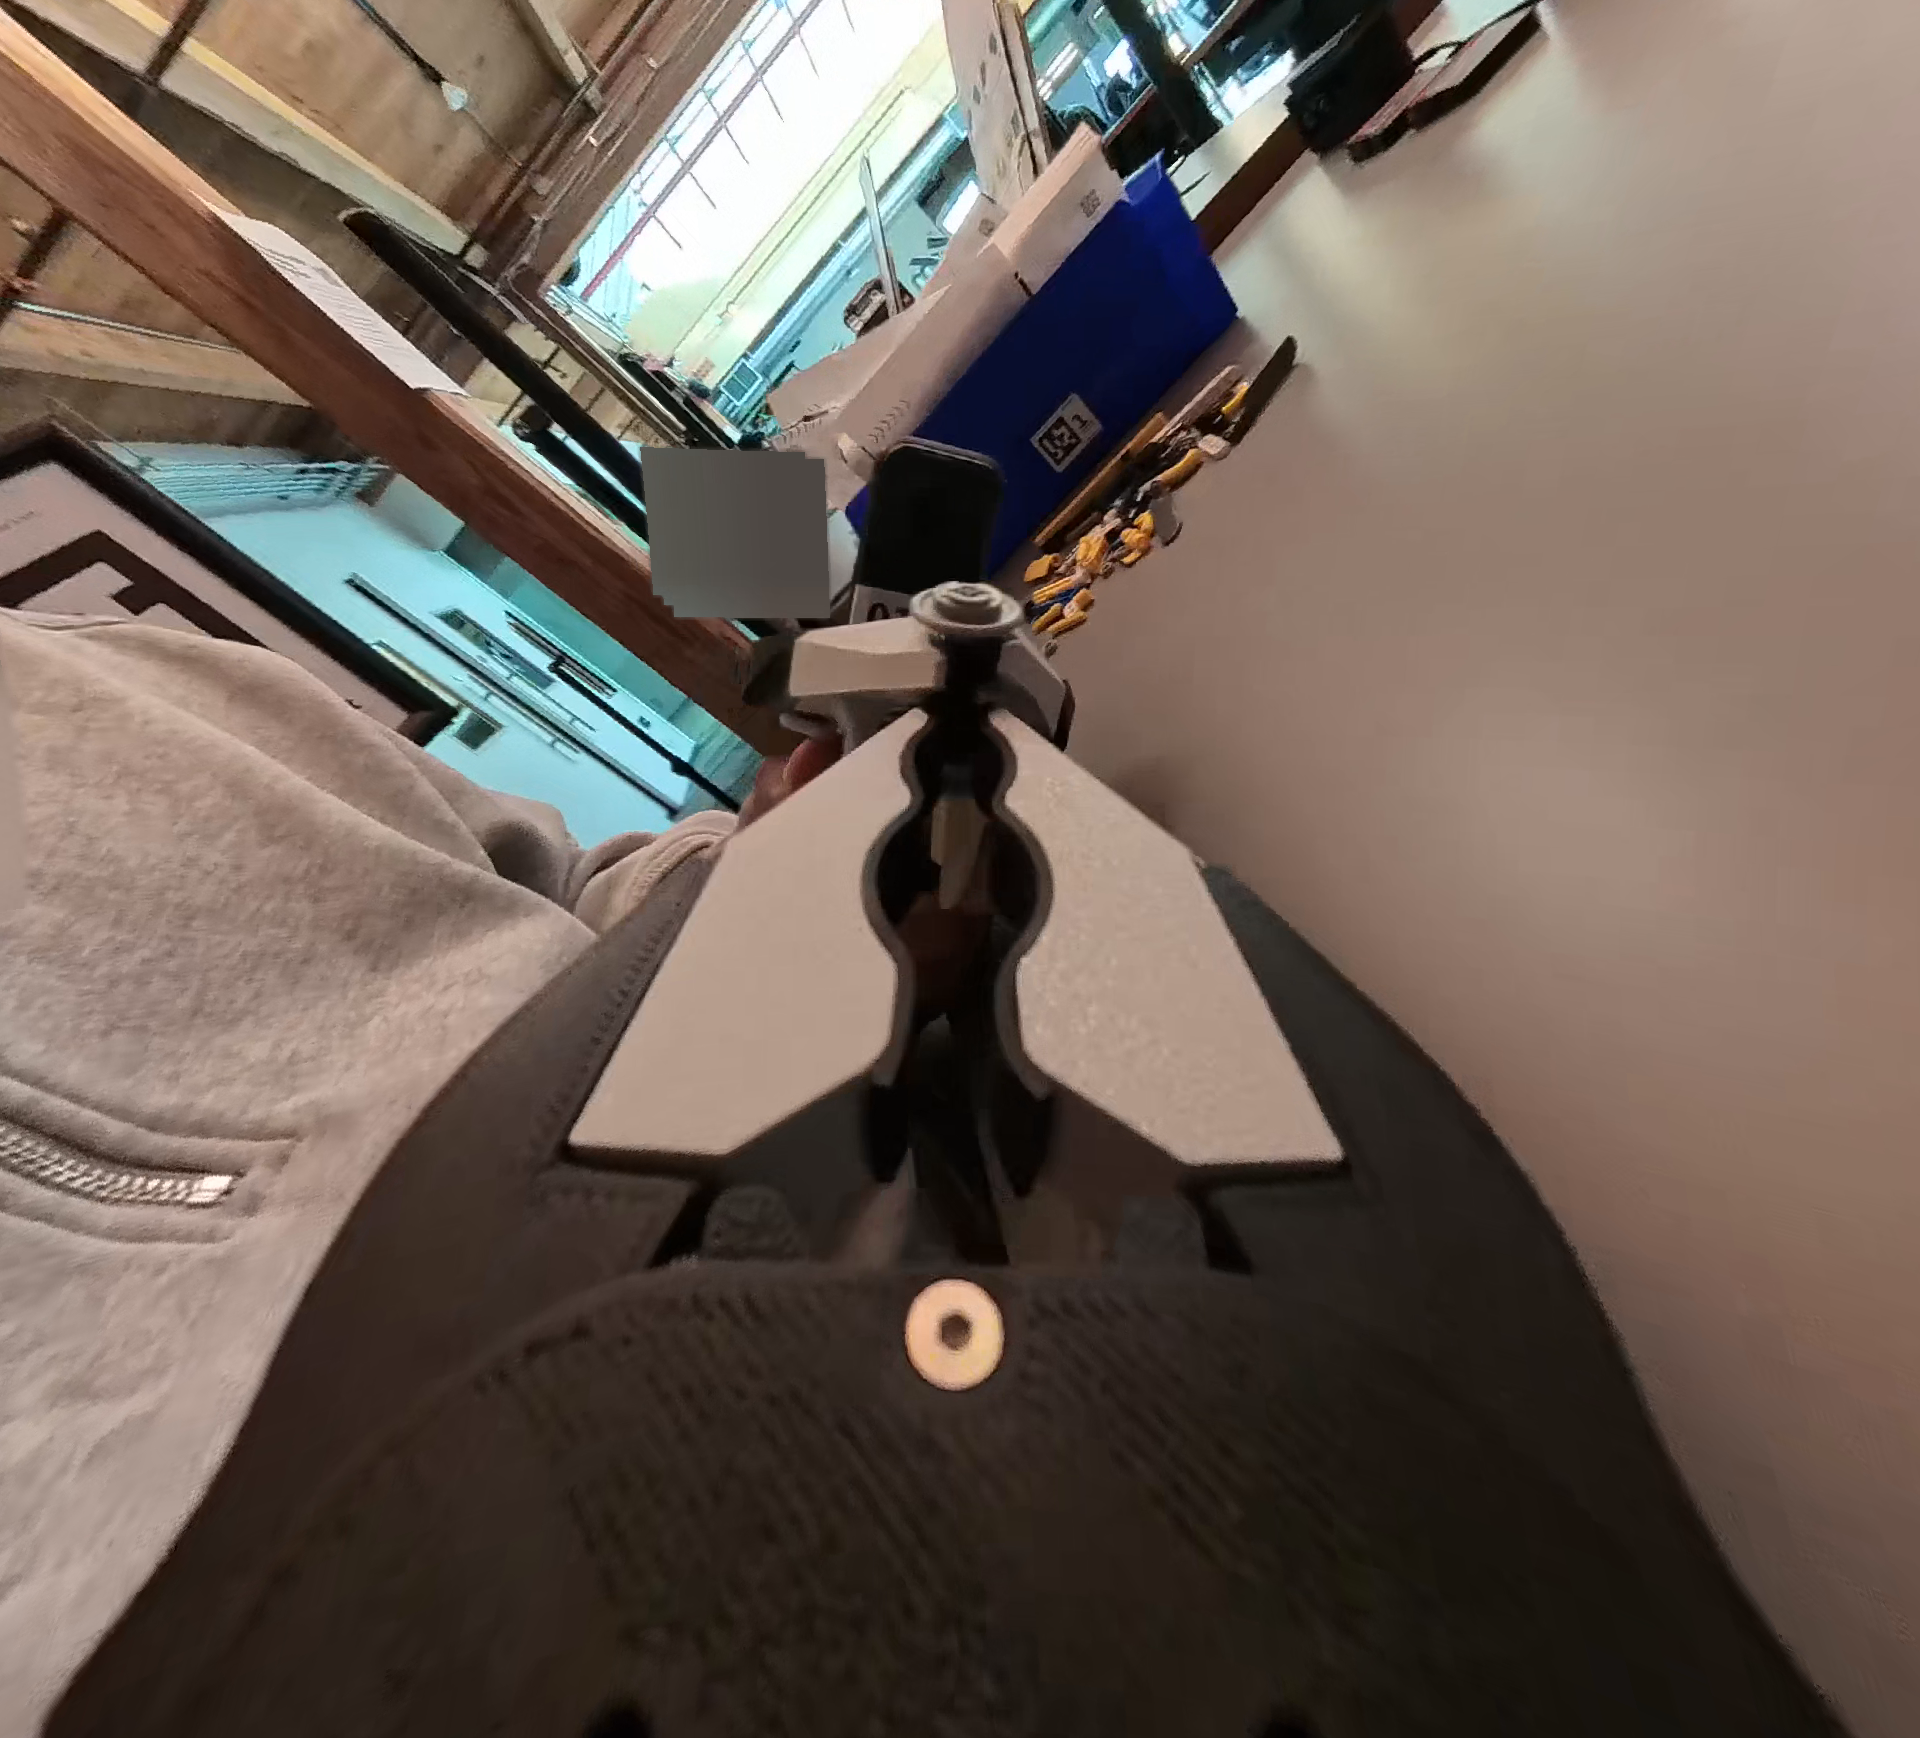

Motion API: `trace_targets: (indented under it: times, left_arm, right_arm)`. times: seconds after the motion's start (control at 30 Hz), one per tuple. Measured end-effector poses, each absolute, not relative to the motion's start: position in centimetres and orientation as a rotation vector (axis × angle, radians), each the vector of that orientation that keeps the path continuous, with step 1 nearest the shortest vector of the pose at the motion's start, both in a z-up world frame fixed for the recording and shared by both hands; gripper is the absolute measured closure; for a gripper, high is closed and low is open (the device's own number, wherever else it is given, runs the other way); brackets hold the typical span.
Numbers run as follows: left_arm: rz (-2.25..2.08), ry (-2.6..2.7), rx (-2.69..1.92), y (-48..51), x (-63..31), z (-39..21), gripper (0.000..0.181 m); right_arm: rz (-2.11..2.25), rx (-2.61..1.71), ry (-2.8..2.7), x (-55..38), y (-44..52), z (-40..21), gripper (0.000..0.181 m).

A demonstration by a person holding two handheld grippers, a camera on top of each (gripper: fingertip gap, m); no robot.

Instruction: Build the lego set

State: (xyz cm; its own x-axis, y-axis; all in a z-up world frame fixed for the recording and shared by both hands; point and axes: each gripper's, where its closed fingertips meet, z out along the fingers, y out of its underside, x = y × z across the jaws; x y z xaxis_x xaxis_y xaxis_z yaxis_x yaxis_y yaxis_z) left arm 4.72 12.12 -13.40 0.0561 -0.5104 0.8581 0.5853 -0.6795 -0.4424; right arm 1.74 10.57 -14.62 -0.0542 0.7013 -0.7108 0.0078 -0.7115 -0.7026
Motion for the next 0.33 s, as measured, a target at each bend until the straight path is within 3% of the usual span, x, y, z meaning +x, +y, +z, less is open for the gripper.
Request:
trace_targets:
  times: [0.03, 0.33]
  left_arm:
    - [-1.752, -0.084, -1.528, 12.11, 4.67, -13.29, 0.178]
    - [-1.803, -0.059, -1.498, 11.75, 4.2, -12.71, 0.178]
  right_arm:
    - [1.801, -1.719, -0.763, 1.74, 10.59, -14.53, 0.179]
    - [1.796, -1.692, -0.791, 1.93, 10.54, -13.83, 0.179]
